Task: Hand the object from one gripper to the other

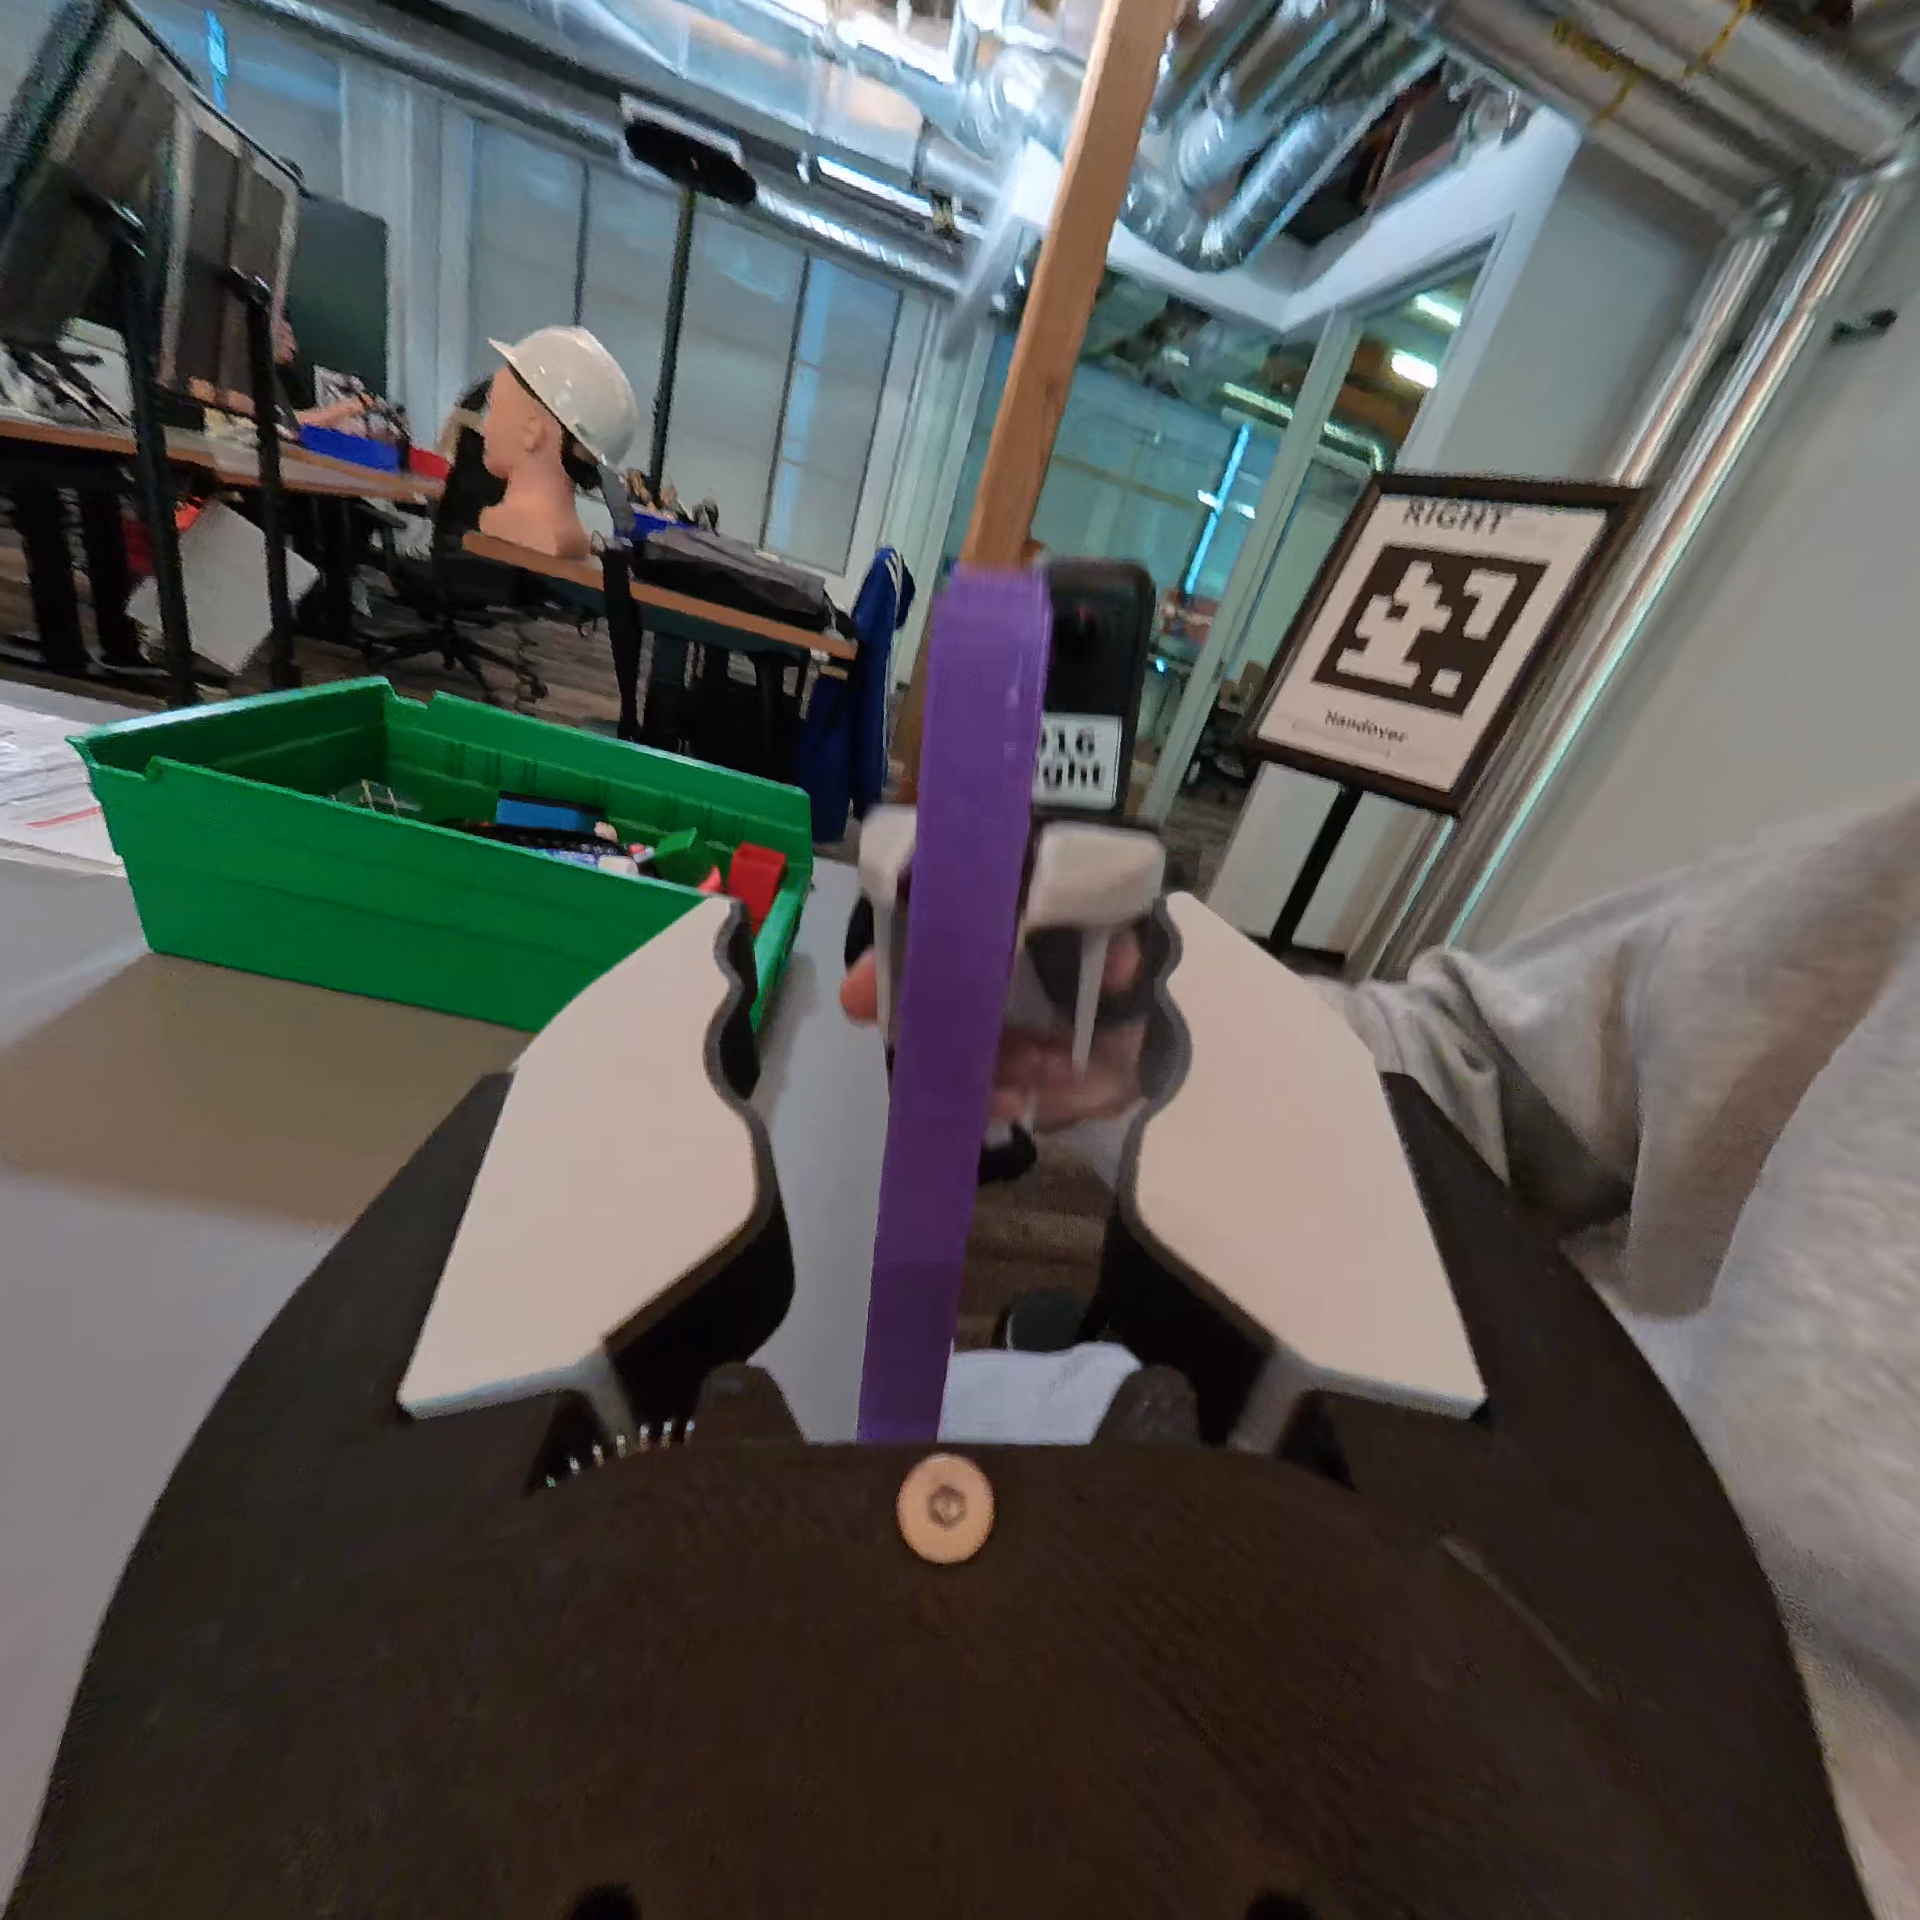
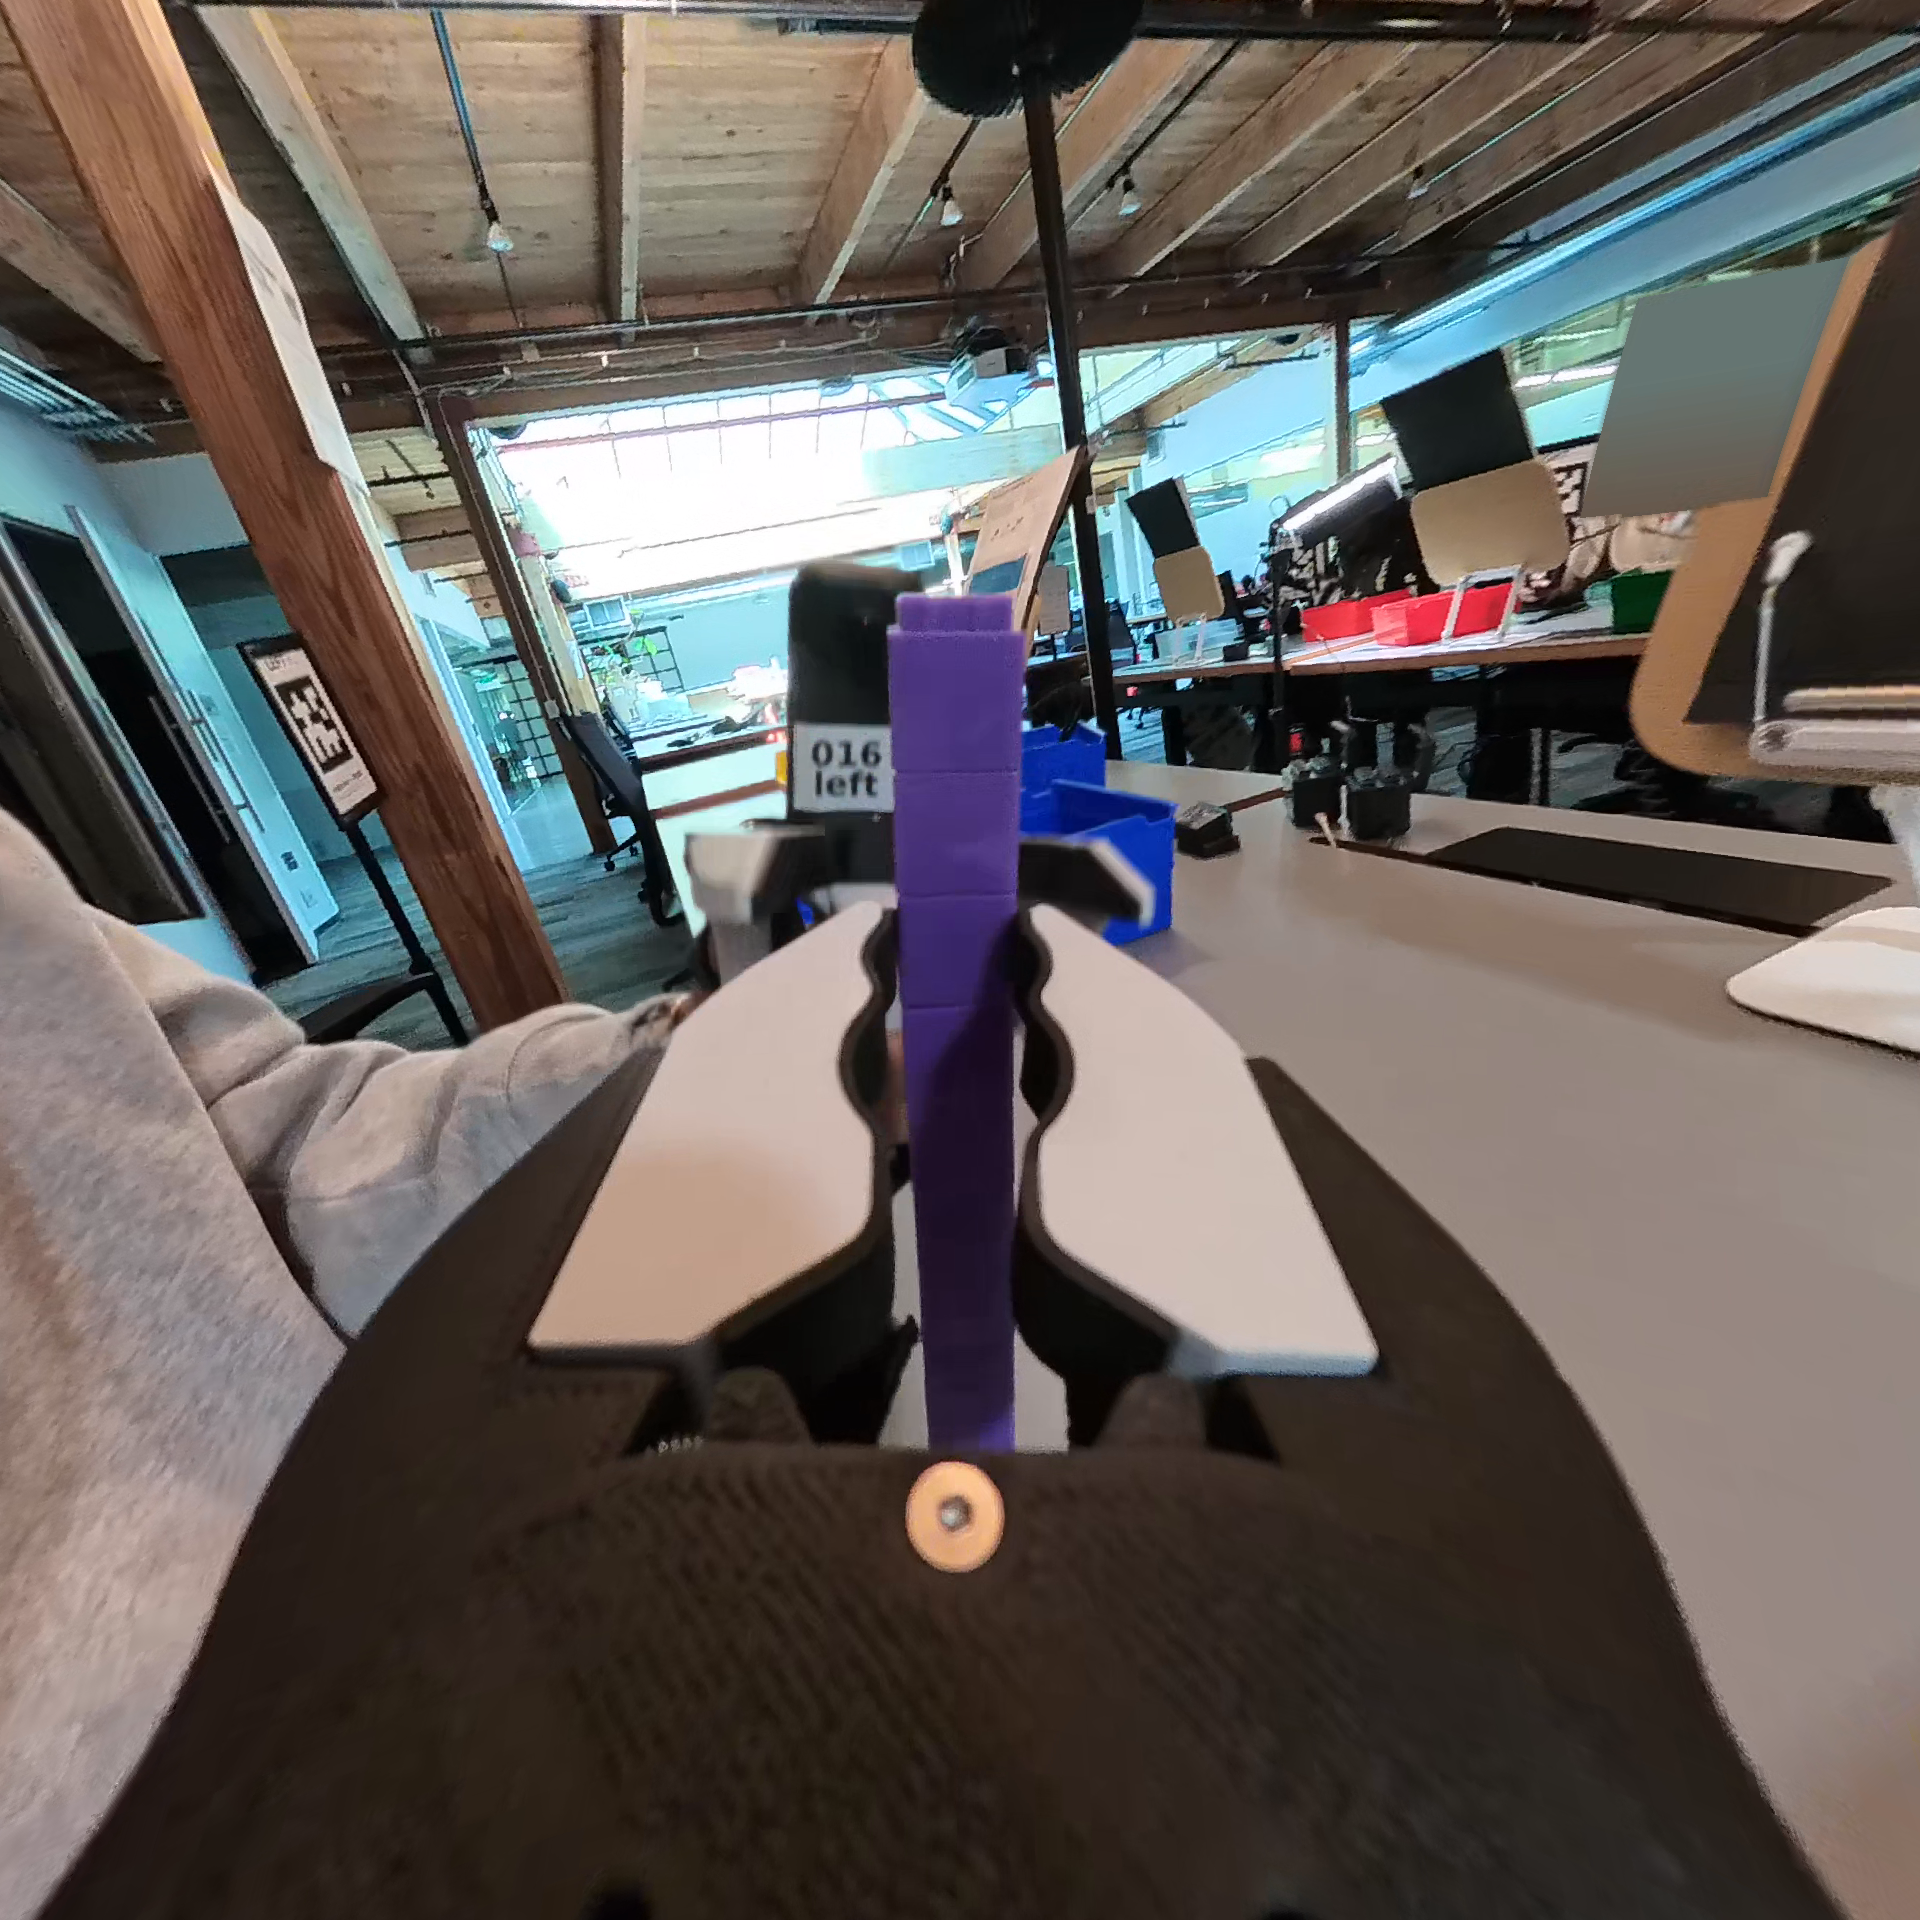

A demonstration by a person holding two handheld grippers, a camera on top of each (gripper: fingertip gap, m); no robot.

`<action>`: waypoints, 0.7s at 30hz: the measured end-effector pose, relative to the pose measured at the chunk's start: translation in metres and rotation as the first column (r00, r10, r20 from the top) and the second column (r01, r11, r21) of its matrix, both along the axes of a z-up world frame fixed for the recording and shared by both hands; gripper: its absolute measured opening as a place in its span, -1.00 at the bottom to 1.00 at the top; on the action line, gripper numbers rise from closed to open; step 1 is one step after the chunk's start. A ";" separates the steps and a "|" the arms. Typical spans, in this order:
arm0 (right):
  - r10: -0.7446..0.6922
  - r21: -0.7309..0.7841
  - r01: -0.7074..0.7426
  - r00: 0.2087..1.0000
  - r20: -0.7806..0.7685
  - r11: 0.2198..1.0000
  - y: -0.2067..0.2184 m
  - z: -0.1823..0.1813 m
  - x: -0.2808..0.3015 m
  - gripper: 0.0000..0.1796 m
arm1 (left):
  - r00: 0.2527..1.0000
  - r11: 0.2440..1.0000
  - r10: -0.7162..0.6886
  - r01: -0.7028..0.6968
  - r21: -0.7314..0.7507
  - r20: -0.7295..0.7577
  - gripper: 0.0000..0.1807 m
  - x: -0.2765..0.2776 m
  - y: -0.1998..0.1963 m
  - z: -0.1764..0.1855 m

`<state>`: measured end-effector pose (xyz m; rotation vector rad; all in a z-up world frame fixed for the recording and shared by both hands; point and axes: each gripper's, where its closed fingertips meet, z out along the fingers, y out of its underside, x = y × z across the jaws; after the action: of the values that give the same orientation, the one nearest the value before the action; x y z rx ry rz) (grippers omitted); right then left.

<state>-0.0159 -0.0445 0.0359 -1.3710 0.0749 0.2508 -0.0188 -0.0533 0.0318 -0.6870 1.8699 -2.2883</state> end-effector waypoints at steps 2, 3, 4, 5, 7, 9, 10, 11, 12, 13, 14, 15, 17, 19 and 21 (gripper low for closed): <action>-0.019 0.007 0.019 1.000 0.005 1.000 -0.006 0.008 0.005 -0.76 | 0.999 0.997 -0.047 0.047 0.054 -0.010 -0.26 -0.003 -0.005 -0.015; -0.029 0.011 0.029 1.000 0.012 1.000 -0.008 0.012 0.007 -0.76 | 0.997 0.993 -0.080 0.081 0.084 -0.010 -0.38 -0.007 -0.008 -0.022; -0.038 0.015 0.038 0.999 0.017 0.999 -0.011 0.015 0.008 -0.76 | 0.995 0.988 -0.098 0.099 0.115 -0.015 -0.44 -0.008 -0.012 -0.031; -0.045 0.019 0.044 0.999 0.022 0.999 -0.013 0.019 0.009 -0.76 | 0.995 0.984 -0.100 0.102 0.145 -0.022 -0.43 -0.007 -0.014 -0.040; -0.055 0.028 0.054 0.998 0.026 0.998 -0.016 0.026 0.009 -0.76 | 0.994 0.973 -0.102 0.107 0.203 -0.038 -0.42 -0.006 -0.020 -0.056; -0.057 0.038 0.056 0.998 0.025 0.998 -0.019 0.033 0.009 -0.76 | 0.995 0.967 -0.092 0.100 0.236 -0.046 -0.41 -0.004 -0.025 -0.069; -0.056 0.043 0.055 0.998 0.022 0.998 -0.020 0.036 0.008 -0.76 | 0.995 0.966 -0.088 0.097 0.238 -0.049 -0.41 -0.003 -0.027 -0.073; -0.053 0.046 0.053 0.998 0.019 0.998 -0.021 0.038 0.007 -0.76 | 0.995 0.968 -0.084 0.093 0.234 -0.050 -0.42 -0.002 -0.029 -0.076; -0.051 0.050 0.050 0.999 0.016 0.997 -0.021 0.040 0.006 -0.76 | 0.996 0.970 -0.076 0.086 0.229 -0.048 -0.45 -0.001 -0.031 -0.077; -0.050 0.053 0.049 0.999 0.015 0.997 -0.021 0.042 0.005 -0.76 | 0.997 0.971 -0.070 0.077 0.227 -0.041 -0.48 0.000 -0.032 -0.078; -0.053 0.052 0.052 0.998 0.016 0.997 -0.021 0.043 0.005 -0.76 | 0.997 0.972 -0.070 0.075 0.222 -0.031 -0.52 -0.001 -0.033 -0.078; -0.057 0.048 0.056 0.998 0.020 0.997 -0.022 0.044 0.005 -0.76 | 0.997 0.974 -0.076 0.079 0.214 -0.022 -0.56 -0.002 -0.034 -0.077; -0.058 0.052 0.057 0.998 0.021 0.997 -0.022 0.046 0.004 -0.76 | 0.996 0.976 -0.093 0.094 0.195 -0.014 -0.62 -0.005 -0.036 -0.074; -0.053 0.059 0.053 0.999 0.011 0.997 -0.023 0.048 0.004 -0.76 | 0.994 0.978 -0.109 0.110 0.177 -0.012 -0.63 -0.007 -0.037 -0.071; -0.051 0.063 0.051 0.999 0.006 0.997 -0.023 0.049 0.004 -0.76 | 0.992 0.980 -0.122 0.122 0.160 -0.008 -0.63 -0.009 -0.038 -0.069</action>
<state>-0.0119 -0.0679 0.0846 -1.3056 0.0945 0.2036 -0.0283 -0.0917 -0.0372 -0.5627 2.1214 -2.1741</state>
